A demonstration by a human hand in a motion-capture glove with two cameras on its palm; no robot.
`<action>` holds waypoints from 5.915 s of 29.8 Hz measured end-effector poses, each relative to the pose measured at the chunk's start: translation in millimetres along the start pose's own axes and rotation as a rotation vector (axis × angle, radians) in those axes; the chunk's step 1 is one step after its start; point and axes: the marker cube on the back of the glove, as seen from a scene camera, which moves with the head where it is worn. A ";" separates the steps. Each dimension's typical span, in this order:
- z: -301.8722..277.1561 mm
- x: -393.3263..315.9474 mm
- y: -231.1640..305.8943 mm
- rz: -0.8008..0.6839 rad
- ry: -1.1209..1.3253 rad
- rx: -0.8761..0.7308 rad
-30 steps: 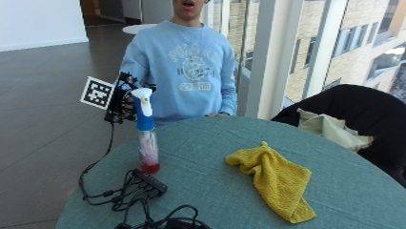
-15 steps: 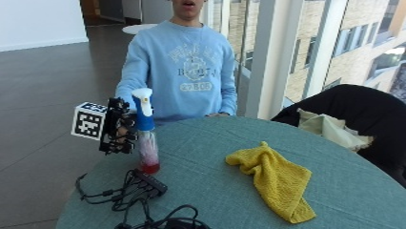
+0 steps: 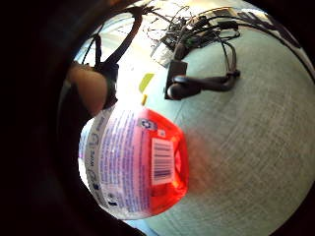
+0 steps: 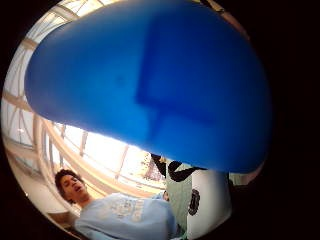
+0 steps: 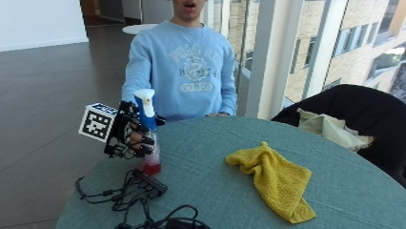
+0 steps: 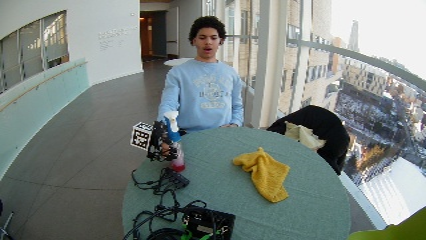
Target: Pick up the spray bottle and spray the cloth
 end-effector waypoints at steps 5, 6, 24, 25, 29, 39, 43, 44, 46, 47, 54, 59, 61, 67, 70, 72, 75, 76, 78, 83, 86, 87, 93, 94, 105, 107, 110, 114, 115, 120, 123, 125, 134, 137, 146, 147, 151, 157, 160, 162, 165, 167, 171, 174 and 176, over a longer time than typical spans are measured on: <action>-1.3 -2.8 -5.0 -0.022 0.042 0.048; -2.0 -3.0 -4.8 -0.025 0.048 0.050; 45.5 -89.5 -30.4 -0.031 0.226 -0.276; 53.1 -97.0 -34.0 -0.038 0.248 -0.311; 82.5 -120.0 -46.8 -0.067 0.346 -0.472; 139.7 -134.4 -59.5 0.016 0.539 -0.701; 155.7 -130.7 -56.3 0.053 0.568 -0.763; 159.0 -129.8 -55.8 0.057 0.576 -0.773; 163.9 -128.5 -55.4 0.063 0.590 -0.788; 165.5 -128.1 -55.3 0.065 0.596 -0.793; 171.7 -130.1 -55.2 0.085 0.597 -0.818; 176.5 -131.2 -54.7 0.088 0.612 -0.837; 177.7 -130.9 -53.7 0.091 0.616 -0.843; 178.9 -130.3 -52.4 0.092 0.633 -0.859; 179.6 -130.7 -52.4 0.097 0.637 -0.867; 180.0 -130.5 -52.3 0.101 0.642 -0.870; 180.6 -129.8 -51.8 0.103 0.651 -0.869; 180.8 -129.6 -51.7 0.104 0.654 -0.869; 181.1 -129.5 -51.3 0.106 0.656 -0.870; 181.5 -129.2 -51.1 0.113 0.660 -0.874; 181.3 -128.1 -50.9 0.117 0.665 -0.874; 181.0 -127.6 -50.9 0.119 0.668 -0.875; 179.8 -126.2 -51.1 0.125 0.688 -0.875; 179.4 -126.7 -51.4 0.124 0.689 -0.875; 179.3 -126.8 -50.7 0.123 0.697 -0.881; 180.6 -125.4 -49.6 0.123 0.699 -0.882; 182.5 -124.6 -48.0 0.119 0.699 -0.880; 185.5 -125.2 -46.2 0.117 0.690 -0.877; 186.2 -125.3 -45.4 0.117 0.687 -0.877; 190.5 -124.7 -41.9 0.119 0.672 -0.874; 193.3 -126.5 -40.2 0.108 0.642 -0.864; 195.4 -130.7 -38.3 0.089 0.595 -0.848; 217.5 -169.1 -21.7 -0.108 0.349 -0.735; 233.2 -184.7 -10.6 -0.176 0.272 -0.703; 298.7 -218.3 31.3 -0.319 0.009 -0.597; 307.4 -219.9 37.2 -0.335 -0.018 -0.588; 341.0 -224.4 61.5 -0.378 -0.119 -0.562; 383.6 -231.6 94.1 -0.419 -0.215 -0.562; 398.3 -232.9 105.3 -0.433 -0.232 -0.576; 405.6 -231.0 110.4 -0.432 -0.243 -0.582; 412.8 -226.1 115.5 -0.422 -0.251 -0.589; 415.3 -223.5 117.8 -0.418 -0.247 -0.597; 417.4 -220.4 120.3 -0.415 -0.237 -0.608; 416.3 -218.5 119.5 -0.410 -0.230 -0.627; 413.2 -217.0 119.8 -0.409 -0.221 -0.650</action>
